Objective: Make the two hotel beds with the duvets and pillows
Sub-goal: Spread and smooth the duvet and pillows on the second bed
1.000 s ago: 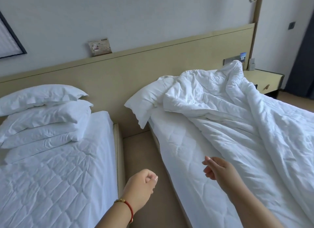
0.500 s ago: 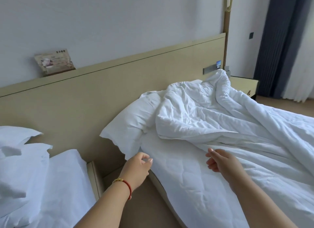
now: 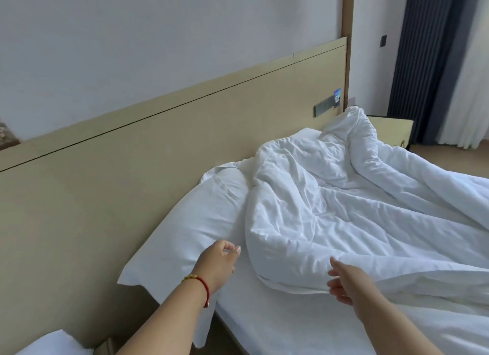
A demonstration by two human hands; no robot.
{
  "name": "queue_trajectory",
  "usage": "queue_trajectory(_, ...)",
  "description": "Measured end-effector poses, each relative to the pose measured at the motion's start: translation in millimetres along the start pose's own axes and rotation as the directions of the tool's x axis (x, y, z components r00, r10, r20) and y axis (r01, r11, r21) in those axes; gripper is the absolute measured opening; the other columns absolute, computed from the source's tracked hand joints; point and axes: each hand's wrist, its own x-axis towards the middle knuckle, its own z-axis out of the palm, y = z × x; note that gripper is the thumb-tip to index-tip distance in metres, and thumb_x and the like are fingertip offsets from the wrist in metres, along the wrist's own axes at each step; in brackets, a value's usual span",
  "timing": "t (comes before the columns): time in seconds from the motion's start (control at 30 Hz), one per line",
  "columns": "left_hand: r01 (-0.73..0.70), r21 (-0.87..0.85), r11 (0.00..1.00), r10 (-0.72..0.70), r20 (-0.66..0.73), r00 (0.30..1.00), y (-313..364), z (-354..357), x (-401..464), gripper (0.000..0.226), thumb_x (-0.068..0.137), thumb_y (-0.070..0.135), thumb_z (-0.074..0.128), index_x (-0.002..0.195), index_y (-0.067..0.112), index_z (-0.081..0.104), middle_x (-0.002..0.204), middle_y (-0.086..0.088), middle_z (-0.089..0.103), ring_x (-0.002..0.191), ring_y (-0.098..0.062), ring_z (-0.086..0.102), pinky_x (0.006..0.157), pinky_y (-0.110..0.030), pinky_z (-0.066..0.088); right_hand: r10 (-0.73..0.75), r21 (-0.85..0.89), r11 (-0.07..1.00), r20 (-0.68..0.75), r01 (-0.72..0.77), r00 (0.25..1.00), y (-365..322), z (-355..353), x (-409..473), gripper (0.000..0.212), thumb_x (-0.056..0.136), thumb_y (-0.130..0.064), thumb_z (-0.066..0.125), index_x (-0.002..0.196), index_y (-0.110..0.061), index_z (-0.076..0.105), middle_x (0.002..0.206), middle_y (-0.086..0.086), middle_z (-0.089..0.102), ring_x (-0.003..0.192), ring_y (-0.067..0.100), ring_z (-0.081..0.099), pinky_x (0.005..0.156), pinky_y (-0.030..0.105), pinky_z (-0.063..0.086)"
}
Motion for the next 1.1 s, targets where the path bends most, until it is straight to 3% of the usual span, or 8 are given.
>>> queue_trajectory(0.37, 0.042, -0.026, 0.999, -0.038, 0.159, 0.987, 5, -21, 254, 0.03, 0.096, 0.041, 0.047, 0.085, 0.014, 0.05, 0.08, -0.002, 0.054, 0.079, -0.023, 0.056, 0.083, -0.04, 0.052, 0.23, 0.041, 0.972, -0.017, -0.229, 0.973, -68, 130, 119, 0.045, 0.091, -0.046, 0.057, 0.101, -0.002, 0.059, 0.082, 0.013, 0.058, 0.067, 0.025, 0.056, 0.063, 0.031, 0.045)
queue_trajectory(0.57, -0.081, -0.026, 0.996, 0.085, 0.281, 0.956, 20, -20, 406, 0.036, 0.098, 0.042, 0.043, 0.072, 0.019, 0.031, 0.071, 0.001, 0.033, 0.072, -0.018, 0.038, 0.065, -0.031, 0.031, 0.383, 0.409, 0.855, -0.088, -0.317, 0.919, -71, 231, 187, 0.028, 0.087, -0.037, 0.067, 0.082, -0.017, 0.048, 0.083, 0.011, 0.053, 0.067, 0.021, 0.053, 0.057, 0.028, 0.046)
queue_trajectory(0.7, -0.116, -0.003, 0.993, 0.11, 0.348, 0.931, 29, -14, 492, 0.036, 0.097, 0.041, 0.045, 0.072, 0.017, 0.037, 0.072, -0.003, 0.039, 0.068, -0.021, 0.038, 0.063, -0.032, 0.033, 0.508, 0.488, 0.802, -0.256, -0.343, 0.823, -66, 271, 251, 0.04, 0.083, -0.042, 0.069, 0.088, -0.004, 0.058, 0.08, 0.01, 0.056, 0.069, 0.024, 0.055, 0.07, 0.035, 0.05)
queue_trajectory(0.8, -0.15, 0.004, 0.989, 0.137, 0.388, 0.911, 38, -6, 545, 0.044, 0.096, 0.041, 0.046, 0.062, 0.019, 0.027, 0.06, 0.0, 0.029, 0.057, -0.02, 0.028, 0.057, -0.032, 0.026, 0.447, 0.375, 0.887, -0.551, -0.27, 0.705, -86, 269, 296, 0.026, 0.088, -0.023, 0.061, 0.067, -0.009, 0.057, 0.071, 0.01, 0.059, 0.07, 0.026, 0.057, 0.077, 0.04, 0.053)
queue_trajectory(0.87, -0.103, -0.033, 0.994, 0.107, 0.431, 0.896, 43, 3, 574, 0.048, 0.094, 0.043, 0.05, 0.059, 0.02, 0.026, 0.058, 0.002, 0.027, 0.053, -0.019, 0.025, 0.054, -0.031, 0.023, 0.378, 0.312, 0.923, -0.636, -0.225, 0.672, -112, 259, 320, 0.03, 0.091, -0.027, 0.056, 0.073, -0.004, 0.063, 0.081, 0.013, 0.067, 0.08, 0.03, 0.063, 0.082, 0.039, 0.052)
queue_trajectory(0.97, -0.013, -0.113, 0.994, 0.073, 0.543, 0.837, 43, 25, 606, 0.049, 0.082, 0.057, 0.059, 0.065, 0.011, 0.051, 0.063, -0.002, 0.055, 0.058, -0.021, 0.052, 0.064, -0.028, 0.045, 0.211, 0.239, 0.968, -0.587, -0.082, 0.782, -149, 264, 333, 0.033, 0.088, -0.032, 0.061, 0.066, -0.007, 0.061, 0.066, 0.006, 0.064, 0.065, 0.025, 0.059, 0.072, 0.036, 0.049)
queue_trajectory(1.03, 0.094, -0.185, 0.978, 0.04, 0.615, 0.788, 21, 59, 636, 0.072, 0.061, 0.071, 0.067, 0.095, 0.008, 0.069, 0.09, -0.007, 0.073, 0.085, -0.028, 0.07, 0.088, -0.041, 0.054, 0.09, 0.011, 0.995, -0.508, -0.098, 0.857, -162, 281, 336, 0.041, 0.078, -0.051, 0.068, 0.071, -0.013, 0.054, 0.068, 0.002, 0.059, 0.062, 0.02, 0.056, 0.061, 0.03, 0.045)
queue_trajectory(1.1, 0.176, -0.261, 0.949, 0.037, 0.649, 0.76, 8, 83, 647, 0.083, 0.054, 0.071, 0.071, 0.11, 0.009, 0.068, 0.1, -0.008, 0.074, 0.094, -0.031, 0.07, 0.092, -0.047, 0.053, 0.048, -0.234, 0.955, -0.483, -0.182, 0.874, -163, 297, 340, 0.05, 0.067, -0.058, 0.072, 0.086, -0.021, 0.045, 0.084, -0.004, 0.056, 0.077, 0.017, 0.058, 0.056, 0.027, 0.04)
